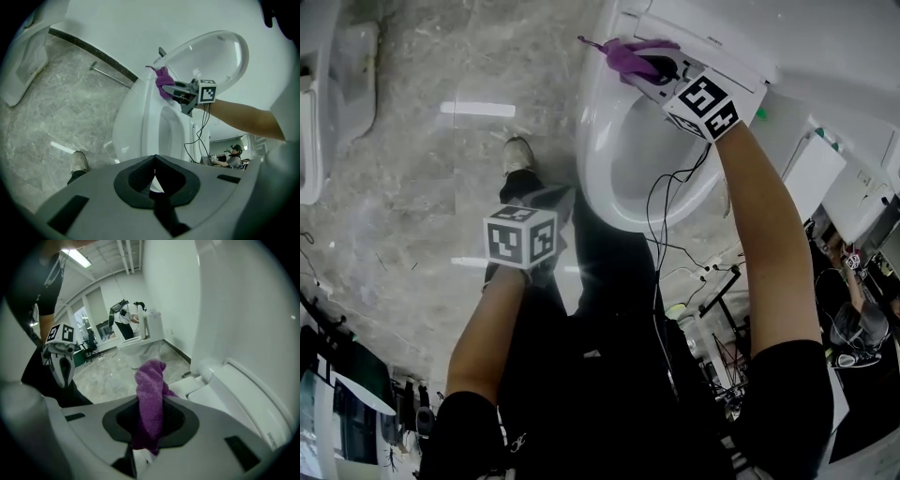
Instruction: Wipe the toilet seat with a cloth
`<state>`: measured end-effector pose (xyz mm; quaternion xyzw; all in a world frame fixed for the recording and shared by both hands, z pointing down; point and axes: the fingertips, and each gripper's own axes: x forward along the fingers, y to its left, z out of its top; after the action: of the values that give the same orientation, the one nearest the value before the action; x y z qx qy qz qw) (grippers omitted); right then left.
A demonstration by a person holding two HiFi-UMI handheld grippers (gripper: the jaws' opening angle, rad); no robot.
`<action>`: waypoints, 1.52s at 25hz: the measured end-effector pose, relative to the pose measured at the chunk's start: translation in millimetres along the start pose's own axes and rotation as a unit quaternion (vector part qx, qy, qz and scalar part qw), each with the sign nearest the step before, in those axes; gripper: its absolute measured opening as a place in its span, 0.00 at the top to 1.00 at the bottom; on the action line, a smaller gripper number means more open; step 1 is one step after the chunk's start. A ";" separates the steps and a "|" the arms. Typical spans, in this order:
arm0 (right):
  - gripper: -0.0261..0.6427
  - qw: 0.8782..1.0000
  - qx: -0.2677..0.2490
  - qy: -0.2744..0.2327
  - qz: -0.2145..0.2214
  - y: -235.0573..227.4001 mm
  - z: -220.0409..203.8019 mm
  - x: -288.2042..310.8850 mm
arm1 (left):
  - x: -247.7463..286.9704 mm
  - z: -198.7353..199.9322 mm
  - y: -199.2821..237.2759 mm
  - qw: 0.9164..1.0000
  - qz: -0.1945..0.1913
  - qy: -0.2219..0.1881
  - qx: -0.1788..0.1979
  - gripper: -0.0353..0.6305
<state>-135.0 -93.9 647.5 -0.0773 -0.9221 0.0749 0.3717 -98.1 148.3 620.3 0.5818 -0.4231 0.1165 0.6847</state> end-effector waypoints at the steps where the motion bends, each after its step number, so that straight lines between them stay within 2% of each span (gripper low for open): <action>1: 0.84 1.000 -0.006 0.006 0.010 3.9 -7.3 -5.5 | 2.7 -0.7 -3.7 1.000 0.000 0.001 0.004 0.93; 7: 0.84 0.993 -0.039 0.089 0.062 13.1 -66.8 -43.6 | 16.5 -3.5 -20.9 1.000 0.000 0.002 0.011 0.93; 11: 0.84 0.994 0.007 0.096 0.055 0.3 -98.0 -69.6 | 29.2 -6.3 -34.6 1.000 0.000 0.011 0.023 0.93; 15: 0.84 0.995 0.031 0.091 0.040 -7.8 -114.5 -89.4 | 41.2 -8.1 -46.1 0.999 0.004 0.017 0.035 0.93; 17: 0.84 0.993 0.059 0.100 0.038 -11.2 -122.8 -102.1 | 45.9 -9.6 -54.7 0.999 0.007 0.017 0.038 0.93; 22: 0.84 0.979 0.153 0.131 0.034 -20.0 -144.3 -128.7 | 59.1 -12.7 -76.2 0.999 0.005 0.024 0.048 0.93; 27: 0.84 0.958 0.246 0.145 0.021 -20.3 -169.1 -148.8 | 69.5 -13.8 -87.4 0.998 -0.002 0.032 0.061 0.93; 34: 0.84 0.933 0.322 0.161 0.010 6.3 -206.1 -176.7 | 75.9 -23.3 -103.1 0.996 -0.008 0.045 0.081 0.93; 36: 0.84 0.936 0.317 0.150 -0.004 11.5 -210.2 -181.3 | 73.0 -20.0 -104.3 0.995 -0.007 0.042 0.092 0.93; 38: 0.84 0.952 0.267 0.141 -0.043 16.5 -208.6 -186.3 | 65.6 -10.5 -107.0 0.994 -0.004 0.027 0.108 0.93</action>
<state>144.5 -97.9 667.4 0.0545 -0.8091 0.2903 0.5081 16.7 104.2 592.9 0.6505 -0.3873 0.1748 0.6295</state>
